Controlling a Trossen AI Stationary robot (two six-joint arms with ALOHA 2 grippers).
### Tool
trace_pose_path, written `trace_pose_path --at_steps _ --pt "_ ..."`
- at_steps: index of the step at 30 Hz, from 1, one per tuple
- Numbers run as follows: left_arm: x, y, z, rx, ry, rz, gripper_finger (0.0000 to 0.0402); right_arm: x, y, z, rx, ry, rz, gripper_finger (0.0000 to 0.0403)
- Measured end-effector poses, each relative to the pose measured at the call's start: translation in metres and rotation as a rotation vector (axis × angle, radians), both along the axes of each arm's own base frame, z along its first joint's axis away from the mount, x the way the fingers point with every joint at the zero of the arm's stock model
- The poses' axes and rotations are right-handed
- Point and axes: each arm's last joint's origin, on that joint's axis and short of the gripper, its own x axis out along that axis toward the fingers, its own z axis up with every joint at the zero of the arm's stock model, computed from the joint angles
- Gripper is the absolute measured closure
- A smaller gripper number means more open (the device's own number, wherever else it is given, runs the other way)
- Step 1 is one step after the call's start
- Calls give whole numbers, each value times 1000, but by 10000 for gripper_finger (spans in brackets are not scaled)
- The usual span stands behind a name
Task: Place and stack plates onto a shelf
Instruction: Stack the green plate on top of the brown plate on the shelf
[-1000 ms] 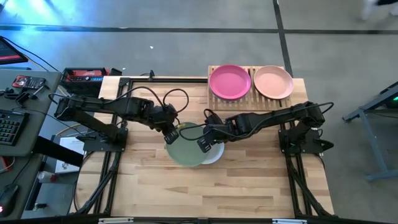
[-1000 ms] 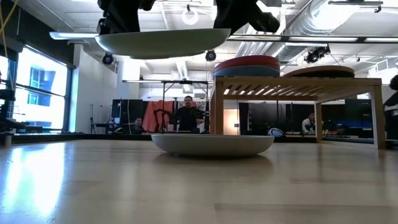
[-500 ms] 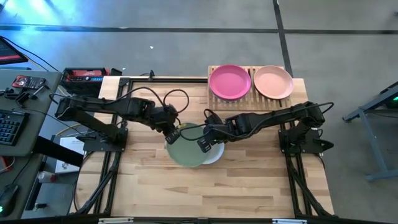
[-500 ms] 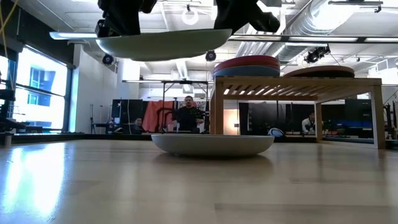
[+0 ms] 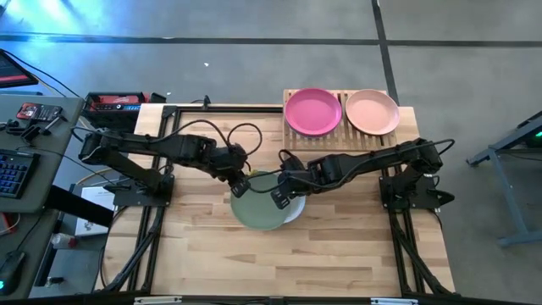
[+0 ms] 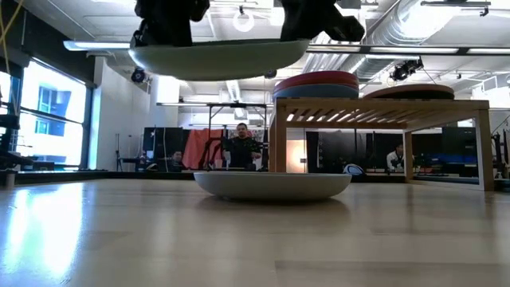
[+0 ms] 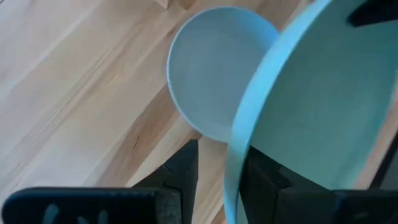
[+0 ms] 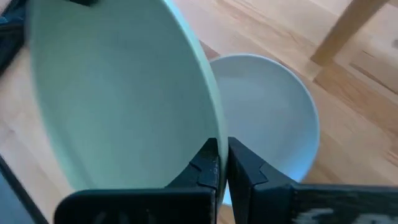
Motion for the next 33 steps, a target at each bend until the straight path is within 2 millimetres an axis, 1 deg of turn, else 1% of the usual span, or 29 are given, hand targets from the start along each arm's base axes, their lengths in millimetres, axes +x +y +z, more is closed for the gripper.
trace_pose_path --at_steps 6,10,13,17,21,25,30,33 --pt "-5 0 12 -9 -75 -1 313 -9 -2 -4 0 97 -28 402" --pt "-10 0 17 -10 -88 -3 313 -16 -3 -4 -9 155 -30 402" --pt "-13 2 20 -2 -100 -10 314 -24 -6 0 -19 185 -24 402" --pt "-15 3 22 8 -106 -23 314 -36 -15 10 -42 222 -3 402" --pt "-16 3 22 16 -100 -36 314 -52 -31 28 -62 220 11 402" --pt "-16 3 22 27 -98 -55 312 -73 -52 46 -96 221 30 402" --pt "-16 4 22 40 -96 -69 311 -109 -84 71 -138 222 28 403" --pt "-16 6 22 53 -95 -76 311 -132 -103 86 -170 190 9 403"
